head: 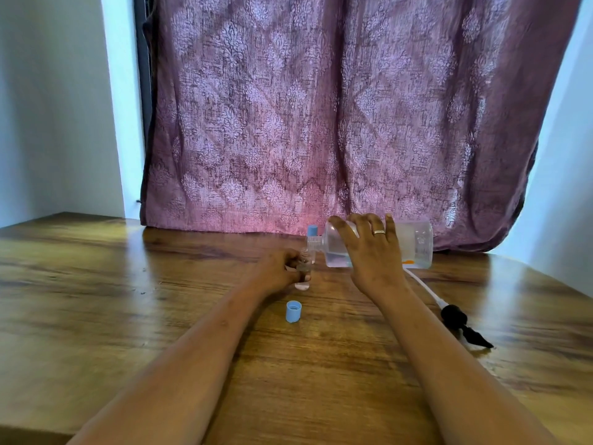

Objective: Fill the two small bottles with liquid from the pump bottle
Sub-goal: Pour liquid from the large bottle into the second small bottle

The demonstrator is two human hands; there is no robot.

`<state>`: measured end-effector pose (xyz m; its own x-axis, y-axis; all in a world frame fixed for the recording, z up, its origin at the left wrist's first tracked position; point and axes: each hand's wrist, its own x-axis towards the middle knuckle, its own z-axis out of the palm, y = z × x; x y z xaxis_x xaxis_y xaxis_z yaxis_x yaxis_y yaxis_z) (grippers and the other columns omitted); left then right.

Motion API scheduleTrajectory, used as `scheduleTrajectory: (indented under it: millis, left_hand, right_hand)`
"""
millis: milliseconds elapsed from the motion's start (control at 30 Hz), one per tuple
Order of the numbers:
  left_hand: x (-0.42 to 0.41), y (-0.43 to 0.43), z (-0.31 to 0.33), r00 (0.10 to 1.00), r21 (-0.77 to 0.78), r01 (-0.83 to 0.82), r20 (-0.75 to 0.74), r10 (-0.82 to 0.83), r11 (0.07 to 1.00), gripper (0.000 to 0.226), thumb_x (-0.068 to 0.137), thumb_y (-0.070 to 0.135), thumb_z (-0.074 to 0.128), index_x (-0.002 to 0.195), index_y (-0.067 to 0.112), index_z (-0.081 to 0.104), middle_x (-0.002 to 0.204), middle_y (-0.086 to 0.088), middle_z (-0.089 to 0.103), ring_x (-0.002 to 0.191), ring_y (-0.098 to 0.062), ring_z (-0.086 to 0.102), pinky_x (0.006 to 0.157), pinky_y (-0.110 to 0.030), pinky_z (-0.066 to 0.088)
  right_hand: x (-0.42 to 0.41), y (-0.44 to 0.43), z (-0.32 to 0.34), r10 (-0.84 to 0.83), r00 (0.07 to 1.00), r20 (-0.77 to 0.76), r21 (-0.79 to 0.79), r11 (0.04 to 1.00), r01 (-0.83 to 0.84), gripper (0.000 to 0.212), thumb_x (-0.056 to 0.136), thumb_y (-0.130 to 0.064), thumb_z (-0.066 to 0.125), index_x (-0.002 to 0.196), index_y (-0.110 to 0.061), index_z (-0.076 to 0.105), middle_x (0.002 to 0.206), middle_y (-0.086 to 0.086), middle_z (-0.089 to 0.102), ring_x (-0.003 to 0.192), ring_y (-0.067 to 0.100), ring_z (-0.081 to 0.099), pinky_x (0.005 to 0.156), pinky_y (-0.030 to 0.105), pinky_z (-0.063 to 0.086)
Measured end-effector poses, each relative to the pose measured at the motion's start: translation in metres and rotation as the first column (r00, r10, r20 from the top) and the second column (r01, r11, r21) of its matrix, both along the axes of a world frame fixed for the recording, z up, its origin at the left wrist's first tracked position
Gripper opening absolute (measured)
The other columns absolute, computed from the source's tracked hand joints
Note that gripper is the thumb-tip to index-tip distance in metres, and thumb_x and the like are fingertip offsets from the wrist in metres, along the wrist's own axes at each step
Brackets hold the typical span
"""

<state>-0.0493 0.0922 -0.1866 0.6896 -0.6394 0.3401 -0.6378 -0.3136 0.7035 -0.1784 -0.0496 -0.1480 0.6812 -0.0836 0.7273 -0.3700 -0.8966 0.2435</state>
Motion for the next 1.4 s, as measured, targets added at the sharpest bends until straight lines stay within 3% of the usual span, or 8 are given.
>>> scheduleTrajectory:
  millis: [433, 867, 1000, 1167, 1400]
  left_hand:
    - [0.0008, 0.0004, 0.0001, 1.000, 0.003, 0.019, -0.001, -0.019, 1.000, 0.028, 0.075, 0.022, 0.075, 0.102, 0.019, 0.067, 0.101, 0.001, 0.068, 0.096, -0.013, 0.061, 0.090, -0.033, 0.049]
    - [0.0042, -0.0013, 0.0001, 1.000, 0.034, 0.020, 0.008, -0.020, 0.999, 0.027, 0.076, 0.023, 0.074, 0.102, 0.020, 0.066, 0.097, 0.005, 0.066, 0.095, -0.012, 0.060, 0.088, -0.030, 0.048]
    - [0.0065, -0.0015, -0.0022, 1.000, 0.036, 0.018, 0.001, -0.018, 0.999, 0.037, 0.075, 0.025, 0.074, 0.110, 0.016, 0.066, 0.101, 0.002, 0.067, 0.097, -0.014, 0.061, 0.088, -0.031, 0.048]
    - [0.0050, -0.0020, -0.0014, 1.000, 0.016, 0.027, -0.001, -0.027, 1.000, 0.023, 0.075, 0.021, 0.075, 0.097, 0.019, 0.067, 0.093, 0.004, 0.066, 0.093, -0.013, 0.060, 0.084, -0.027, 0.046]
    - [0.0039, -0.0009, 0.0004, 1.000, 0.037, 0.027, -0.005, -0.027, 0.999, 0.024, 0.077, 0.021, 0.073, 0.100, 0.021, 0.066, 0.098, 0.003, 0.067, 0.097, -0.013, 0.061, 0.089, -0.032, 0.048]
  right_hand:
    - [-0.0024, 0.0020, 0.0020, -0.004, 0.999, -0.034, 0.017, 1.000, 0.004, 0.089, 0.062, 0.003, 0.069, 0.138, -0.027, 0.035, 0.132, 0.012, 0.050, 0.125, 0.038, 0.041, 0.111, 0.055, 0.017]
    - [-0.0013, 0.0020, 0.0020, -0.004, 1.000, -0.016, 0.014, 1.000, 0.004, 0.090, 0.058, 0.003, 0.072, 0.136, -0.026, 0.039, 0.128, 0.013, 0.053, 0.121, 0.039, 0.045, 0.109, 0.056, 0.021]
    - [-0.0019, 0.0033, 0.0027, 0.002, 0.999, -0.032, 0.031, 1.000, -0.002, 0.089, 0.061, 0.003, 0.071, 0.137, -0.027, 0.036, 0.131, 0.013, 0.050, 0.124, 0.039, 0.042, 0.111, 0.055, 0.016]
    - [-0.0035, 0.0043, 0.0045, 0.006, 0.999, -0.045, 0.043, 0.999, -0.004, 0.088, 0.064, 0.004, 0.067, 0.139, -0.026, 0.033, 0.134, 0.014, 0.047, 0.127, 0.039, 0.039, 0.112, 0.055, 0.013]
    - [-0.0039, 0.0051, 0.0043, 0.009, 0.999, -0.044, 0.038, 0.999, -0.007, 0.090, 0.063, 0.004, 0.068, 0.140, -0.027, 0.033, 0.134, 0.015, 0.048, 0.127, 0.040, 0.039, 0.112, 0.055, 0.013]
